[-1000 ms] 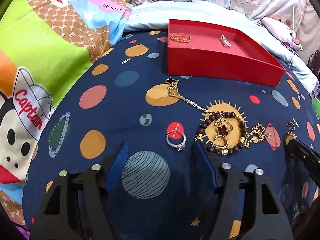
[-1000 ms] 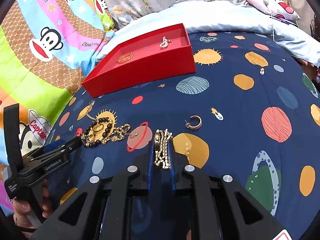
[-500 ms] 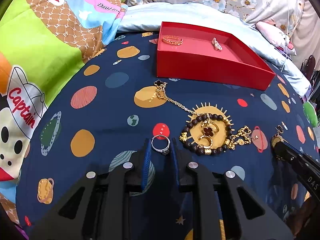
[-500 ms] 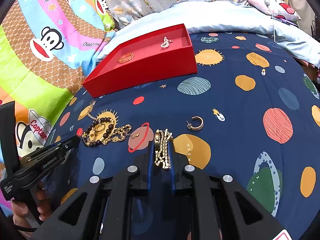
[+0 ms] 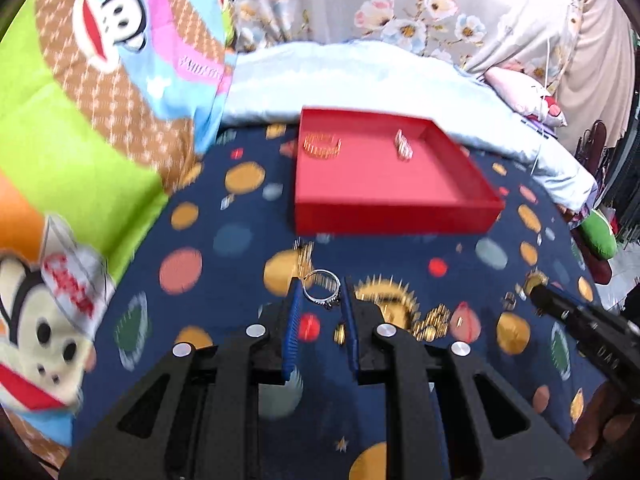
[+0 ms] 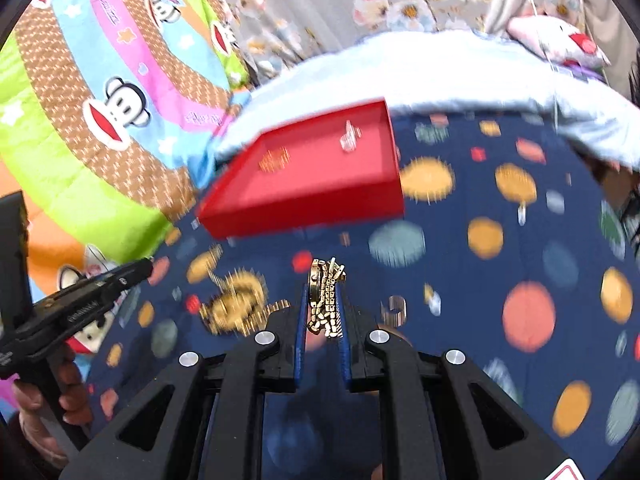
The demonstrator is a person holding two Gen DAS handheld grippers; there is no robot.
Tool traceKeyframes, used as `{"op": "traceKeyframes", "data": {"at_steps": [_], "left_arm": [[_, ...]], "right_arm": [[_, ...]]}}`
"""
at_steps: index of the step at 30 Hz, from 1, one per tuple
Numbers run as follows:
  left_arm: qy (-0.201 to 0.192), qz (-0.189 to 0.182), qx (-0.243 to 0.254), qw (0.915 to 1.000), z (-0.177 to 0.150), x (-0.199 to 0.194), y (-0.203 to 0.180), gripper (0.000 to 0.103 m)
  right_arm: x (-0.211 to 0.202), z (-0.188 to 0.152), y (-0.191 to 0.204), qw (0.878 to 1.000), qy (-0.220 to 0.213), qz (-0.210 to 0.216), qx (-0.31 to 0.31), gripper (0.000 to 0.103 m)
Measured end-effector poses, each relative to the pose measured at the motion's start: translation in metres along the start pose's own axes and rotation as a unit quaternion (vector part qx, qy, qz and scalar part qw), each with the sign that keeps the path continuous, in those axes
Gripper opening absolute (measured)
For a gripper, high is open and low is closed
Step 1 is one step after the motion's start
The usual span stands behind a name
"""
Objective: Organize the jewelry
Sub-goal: 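Carry the ring and chain piece into the red tray and open both tools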
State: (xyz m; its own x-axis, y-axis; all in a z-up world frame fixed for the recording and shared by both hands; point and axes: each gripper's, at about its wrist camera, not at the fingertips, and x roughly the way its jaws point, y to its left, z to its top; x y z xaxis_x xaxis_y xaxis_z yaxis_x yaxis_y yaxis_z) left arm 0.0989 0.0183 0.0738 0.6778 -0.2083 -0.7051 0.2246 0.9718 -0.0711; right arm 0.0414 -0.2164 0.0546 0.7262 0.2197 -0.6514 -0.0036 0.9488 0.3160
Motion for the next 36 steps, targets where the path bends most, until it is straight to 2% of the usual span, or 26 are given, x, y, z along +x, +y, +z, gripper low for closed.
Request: {"op": "traceKeyframes", "data": {"at_steps": [8, 14, 24, 30, 34, 35, 36], "left_arm": [[-0.049, -0.013, 0.012, 0.9986, 0.068, 0.011, -0.012, 0.019], [-0.048, -0.016, 0.017, 0.9986, 0.108, 0.058, -0.023, 0.019], [-0.005, -0.006, 0.006, 1.0000, 0.122, 0.137, -0.024, 0.019], [0.011, 0.001, 0.007, 0.9999, 0.123, 0.163, -0.022, 0.019], [0.009, 0.002, 0.012, 0.9999, 0.125, 0.169, -0.023, 0.019], [0.006, 0.001, 0.012, 0.9999, 0.126, 0.168, -0.023, 0.024], [0.004, 0.001, 0.010, 0.9999, 0.127, 0.168, -0.023, 0.042]], "right_arm": [[0.018, 0.069, 0.001, 0.999, -0.041, 0.010, -0.015, 0.013], [0.064, 0.100, -0.006, 0.999, -0.031, 0.008, -0.007, 0.013], [0.133, 0.123, -0.016, 1.000, 0.001, -0.009, -0.006, 0.013], [0.156, 0.124, -0.022, 1.000, 0.014, -0.019, -0.005, 0.013], [0.158, 0.127, -0.024, 1.000, 0.005, -0.029, -0.005, 0.015], [0.156, 0.129, -0.023, 1.000, -0.001, -0.031, -0.006, 0.016], [0.153, 0.131, -0.022, 0.999, -0.008, -0.034, -0.009, 0.022]]}}
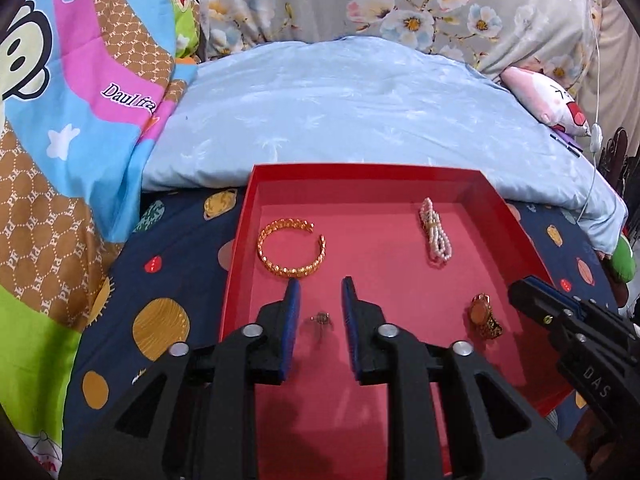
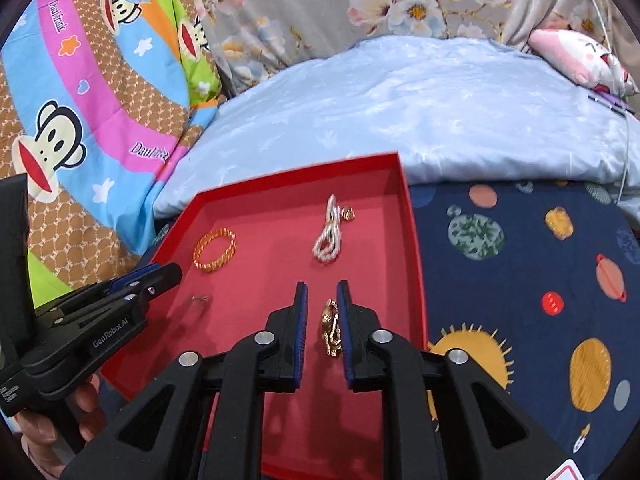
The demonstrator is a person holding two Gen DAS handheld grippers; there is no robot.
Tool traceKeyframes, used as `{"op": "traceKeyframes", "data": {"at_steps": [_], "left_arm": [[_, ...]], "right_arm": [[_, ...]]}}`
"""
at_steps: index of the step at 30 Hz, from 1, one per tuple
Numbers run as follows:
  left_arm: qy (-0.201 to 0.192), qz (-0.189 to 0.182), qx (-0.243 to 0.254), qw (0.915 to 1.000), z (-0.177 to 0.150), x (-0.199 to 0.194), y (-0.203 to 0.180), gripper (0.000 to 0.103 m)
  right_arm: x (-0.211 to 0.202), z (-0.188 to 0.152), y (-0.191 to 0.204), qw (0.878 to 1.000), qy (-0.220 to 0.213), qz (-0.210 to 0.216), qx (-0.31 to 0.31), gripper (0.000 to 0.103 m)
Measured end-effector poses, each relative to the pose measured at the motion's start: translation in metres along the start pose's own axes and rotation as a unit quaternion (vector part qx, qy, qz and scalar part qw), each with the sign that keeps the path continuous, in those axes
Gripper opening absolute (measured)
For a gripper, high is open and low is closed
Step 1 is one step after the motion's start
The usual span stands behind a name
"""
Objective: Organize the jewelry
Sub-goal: 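Carry the ring and chain piece into the red tray and open both tools, then grasp the gold chain with black clover pendant using the left tool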
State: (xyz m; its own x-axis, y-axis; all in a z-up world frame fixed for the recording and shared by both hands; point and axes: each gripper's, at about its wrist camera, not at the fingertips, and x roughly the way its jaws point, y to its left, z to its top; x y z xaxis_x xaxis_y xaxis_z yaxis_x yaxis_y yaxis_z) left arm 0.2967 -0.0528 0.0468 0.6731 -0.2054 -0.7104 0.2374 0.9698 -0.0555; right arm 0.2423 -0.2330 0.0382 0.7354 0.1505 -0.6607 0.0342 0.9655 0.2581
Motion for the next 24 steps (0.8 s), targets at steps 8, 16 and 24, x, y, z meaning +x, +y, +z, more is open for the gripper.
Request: {"op": "traceKeyframes", "data": {"at_steps": [8, 16, 24], "left_arm": [[-0.061, 0.011, -0.030, 0.9977, 0.005, -0.056, 0.020, 0.079], [-0.044, 0.047, -0.030, 0.9975, -0.052, -0.106, 0.044, 0.082], [0.026, 0.055, -0.064, 0.9961, -0.125, -0.106, 0.060, 0.082]], "right_arm": [[-0.060, 0.005, 0.013, 0.998, -0.061, -0.012, -0.025, 0.039], [-0.118, -0.051, 0.017, 0.998, -0.049, 0.006, -0.028, 0.045], [-0.130, -0.139, 0.015, 1.000, 0.025, 0.002, -0.012, 0.045]]}}
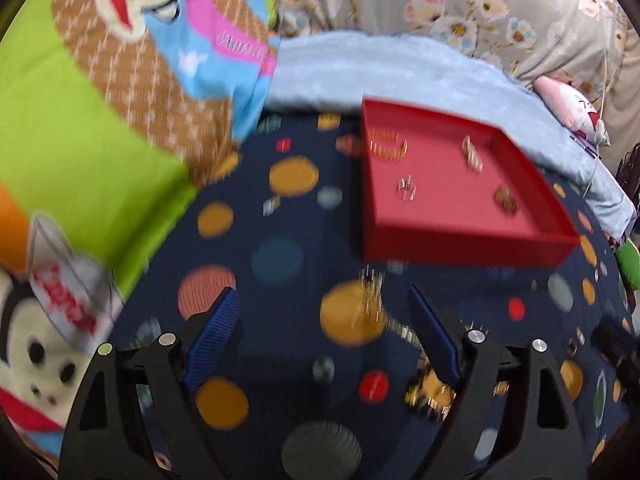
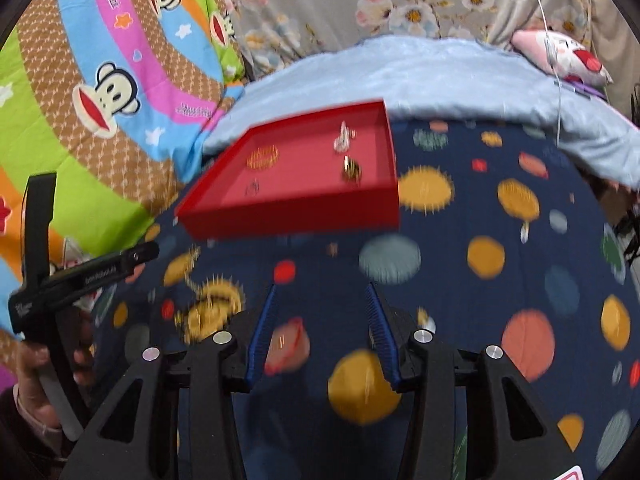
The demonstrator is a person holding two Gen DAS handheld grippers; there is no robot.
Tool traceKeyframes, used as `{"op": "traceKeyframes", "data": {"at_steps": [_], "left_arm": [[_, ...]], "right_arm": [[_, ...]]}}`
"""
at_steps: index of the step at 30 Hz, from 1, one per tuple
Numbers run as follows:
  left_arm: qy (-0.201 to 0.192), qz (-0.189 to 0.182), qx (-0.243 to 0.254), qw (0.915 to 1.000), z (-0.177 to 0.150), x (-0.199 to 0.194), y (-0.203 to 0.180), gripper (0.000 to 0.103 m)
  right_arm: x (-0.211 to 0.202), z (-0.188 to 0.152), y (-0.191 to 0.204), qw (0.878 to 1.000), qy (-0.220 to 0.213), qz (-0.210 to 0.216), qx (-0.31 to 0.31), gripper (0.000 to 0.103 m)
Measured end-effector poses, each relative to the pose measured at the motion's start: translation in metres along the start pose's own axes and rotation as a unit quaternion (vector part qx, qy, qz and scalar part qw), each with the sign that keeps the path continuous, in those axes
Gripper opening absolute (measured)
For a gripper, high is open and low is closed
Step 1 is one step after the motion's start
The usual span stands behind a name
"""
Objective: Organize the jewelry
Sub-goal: 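Grasp the gold chain with black clover pendant using the left tool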
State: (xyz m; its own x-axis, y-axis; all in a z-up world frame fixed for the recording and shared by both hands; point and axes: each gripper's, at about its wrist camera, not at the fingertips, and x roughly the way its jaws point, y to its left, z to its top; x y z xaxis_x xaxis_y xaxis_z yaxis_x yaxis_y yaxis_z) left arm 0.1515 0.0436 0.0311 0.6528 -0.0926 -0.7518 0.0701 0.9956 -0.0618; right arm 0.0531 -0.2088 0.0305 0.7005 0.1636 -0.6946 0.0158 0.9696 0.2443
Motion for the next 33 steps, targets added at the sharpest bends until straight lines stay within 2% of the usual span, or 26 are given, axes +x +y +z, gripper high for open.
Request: {"op": "traceKeyframes", "data": {"at_steps": [6, 8, 11, 14, 16, 21, 22, 24, 26, 33], "left_arm": [[0.017, -0.005, -0.007, 0.9998, -0.015, 0.015, -0.013, 0.082], [0.024, -0.001, -0.006, 0.9997, -0.015, 0.024, -0.019, 0.081], [0.034, 0.009, -0.007, 0.9994, -0.015, 0.037, -0.025, 0.073], [0.025, 0.032, 0.009, 0.9991, -0.017, 0.039, -0.031, 0.070], [0.022, 0.032, 0.016, 0.9991, -0.019, 0.037, -0.032, 0.063], [0.015, 0.020, 0.042, 0.9988, -0.025, 0.029, -0.034, 0.025], [0.014, 0.018, 0.045, 0.9988, -0.027, 0.027, -0.034, 0.021], [0.014, 0.014, 0.043, 0.9989, -0.028, 0.026, -0.033, 0.007], [0.015, 0.005, 0.030, 0.9994, -0.029, 0.024, -0.028, 0.002], [0.019, -0.024, 0.004, 0.9995, -0.035, 0.006, -0.018, 0.002]], "right_arm": [[0.005, -0.039, -0.004, 0.999, 0.034, -0.002, 0.012, 0.045], [0.004, -0.042, -0.005, 0.999, 0.034, -0.003, 0.015, 0.045], [0.004, -0.040, -0.006, 1.000, 0.027, -0.005, 0.016, 0.045], [0.006, -0.039, -0.007, 0.999, 0.031, -0.003, 0.021, 0.045], [0.007, -0.039, -0.007, 0.999, 0.033, -0.003, 0.022, 0.045], [0.008, -0.037, -0.008, 0.999, 0.034, -0.005, 0.023, 0.045], [0.008, -0.037, -0.008, 0.999, 0.034, -0.005, 0.022, 0.045], [0.008, -0.037, -0.008, 0.999, 0.034, -0.006, 0.022, 0.045], [0.008, -0.037, -0.008, 0.999, 0.034, -0.006, 0.022, 0.045], [0.009, -0.037, -0.009, 0.999, 0.033, -0.006, 0.023, 0.045]]}}
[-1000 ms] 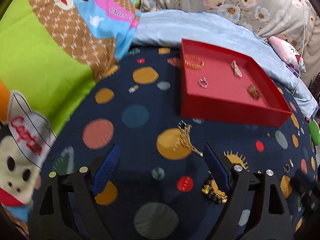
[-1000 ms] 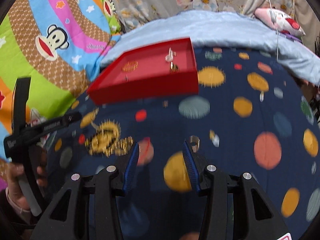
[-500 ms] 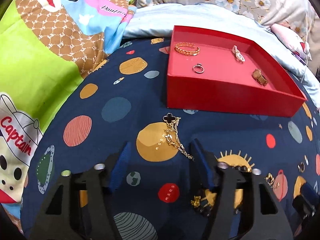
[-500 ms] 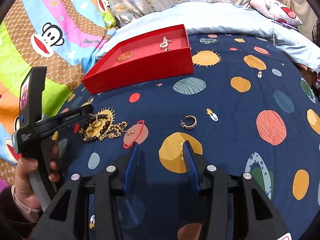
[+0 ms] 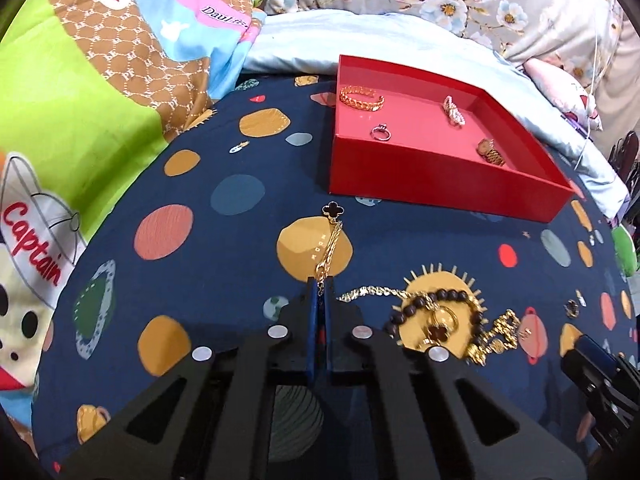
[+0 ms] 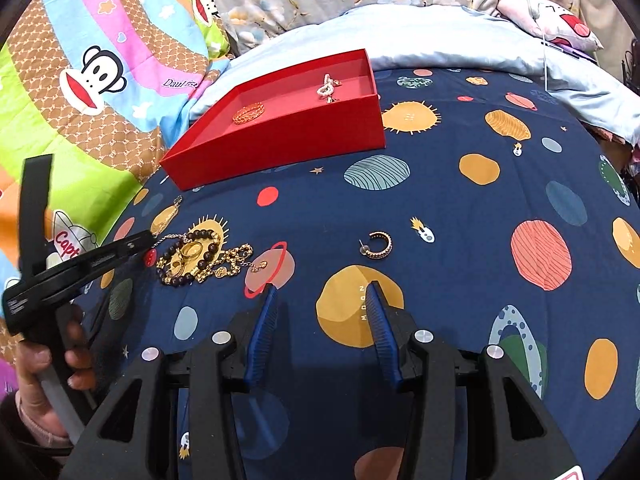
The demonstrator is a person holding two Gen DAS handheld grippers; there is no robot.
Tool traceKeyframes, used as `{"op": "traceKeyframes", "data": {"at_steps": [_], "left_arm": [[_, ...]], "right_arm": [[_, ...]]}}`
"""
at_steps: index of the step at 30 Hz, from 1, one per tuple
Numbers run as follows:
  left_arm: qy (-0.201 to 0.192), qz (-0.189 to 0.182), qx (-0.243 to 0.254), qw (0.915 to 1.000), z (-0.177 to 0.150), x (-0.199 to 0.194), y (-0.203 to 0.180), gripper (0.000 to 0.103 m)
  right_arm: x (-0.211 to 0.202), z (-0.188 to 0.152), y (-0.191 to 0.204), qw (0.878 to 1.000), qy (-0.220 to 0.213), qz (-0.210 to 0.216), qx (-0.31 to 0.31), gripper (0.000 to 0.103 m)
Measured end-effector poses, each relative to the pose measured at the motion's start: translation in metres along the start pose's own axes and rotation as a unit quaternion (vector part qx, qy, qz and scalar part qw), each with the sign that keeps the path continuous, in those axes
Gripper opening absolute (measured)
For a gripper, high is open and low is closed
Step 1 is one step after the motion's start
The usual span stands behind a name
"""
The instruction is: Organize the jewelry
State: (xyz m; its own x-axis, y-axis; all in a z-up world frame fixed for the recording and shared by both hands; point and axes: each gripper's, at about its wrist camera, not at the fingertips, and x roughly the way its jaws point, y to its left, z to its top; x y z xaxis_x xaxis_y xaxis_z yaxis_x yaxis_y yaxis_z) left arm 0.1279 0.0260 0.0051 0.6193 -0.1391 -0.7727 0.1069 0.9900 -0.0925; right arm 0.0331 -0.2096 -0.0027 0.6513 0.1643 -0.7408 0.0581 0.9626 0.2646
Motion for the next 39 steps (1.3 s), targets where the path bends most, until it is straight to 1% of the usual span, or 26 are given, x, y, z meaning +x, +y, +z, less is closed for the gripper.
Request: {"op": "traceKeyframes", "data": {"at_steps": [5, 11, 14, 18, 20, 23, 28, 31, 34, 39], "left_arm": [[-0.012, -0.012, -0.010, 0.9998, 0.000, -0.023, 0.007, 0.002], [-0.037, -0.021, -0.013, 0.9990, 0.004, -0.058, 0.018, 0.002], [-0.047, -0.027, -0.011, 0.9984, 0.004, -0.075, 0.023, 0.002], [-0.043, -0.035, -0.006, 0.9985, -0.005, -0.083, 0.023, 0.002], [-0.038, -0.034, -0.003, 0.9987, -0.011, -0.080, 0.021, 0.002], [-0.019, -0.038, -0.004, 0.9991, -0.023, -0.067, 0.018, 0.002], [0.004, -0.040, -0.002, 0.9992, -0.037, -0.053, 0.015, 0.002], [0.011, -0.041, -0.002, 0.9991, -0.042, -0.049, 0.016, 0.002], [0.014, -0.041, -0.005, 0.9991, -0.043, -0.047, 0.019, 0.002], [0.018, -0.040, -0.013, 0.9990, -0.043, -0.044, 0.027, 0.002]], "right_arm": [[-0.001, -0.001, 0.000, 1.000, -0.002, 0.001, -0.003, 0.045], [-0.004, -0.003, 0.005, 1.000, -0.008, -0.001, -0.007, 0.045], [-0.005, -0.004, 0.004, 1.000, -0.007, 0.009, 0.002, 0.045], [-0.005, -0.005, 0.010, 1.000, -0.005, 0.015, -0.001, 0.045], [-0.002, -0.003, 0.015, 1.000, 0.000, 0.028, -0.002, 0.045], [0.003, 0.001, 0.031, 0.999, 0.004, 0.049, -0.017, 0.038], [0.013, 0.011, 0.069, 0.996, 0.005, 0.066, -0.065, 0.018], [0.024, 0.017, 0.091, 0.993, 0.008, 0.075, -0.089, 0.013], [0.035, 0.022, 0.104, 0.991, 0.014, 0.079, -0.104, 0.011], [0.054, 0.026, 0.113, 0.990, 0.032, 0.076, -0.114, 0.006]]}}
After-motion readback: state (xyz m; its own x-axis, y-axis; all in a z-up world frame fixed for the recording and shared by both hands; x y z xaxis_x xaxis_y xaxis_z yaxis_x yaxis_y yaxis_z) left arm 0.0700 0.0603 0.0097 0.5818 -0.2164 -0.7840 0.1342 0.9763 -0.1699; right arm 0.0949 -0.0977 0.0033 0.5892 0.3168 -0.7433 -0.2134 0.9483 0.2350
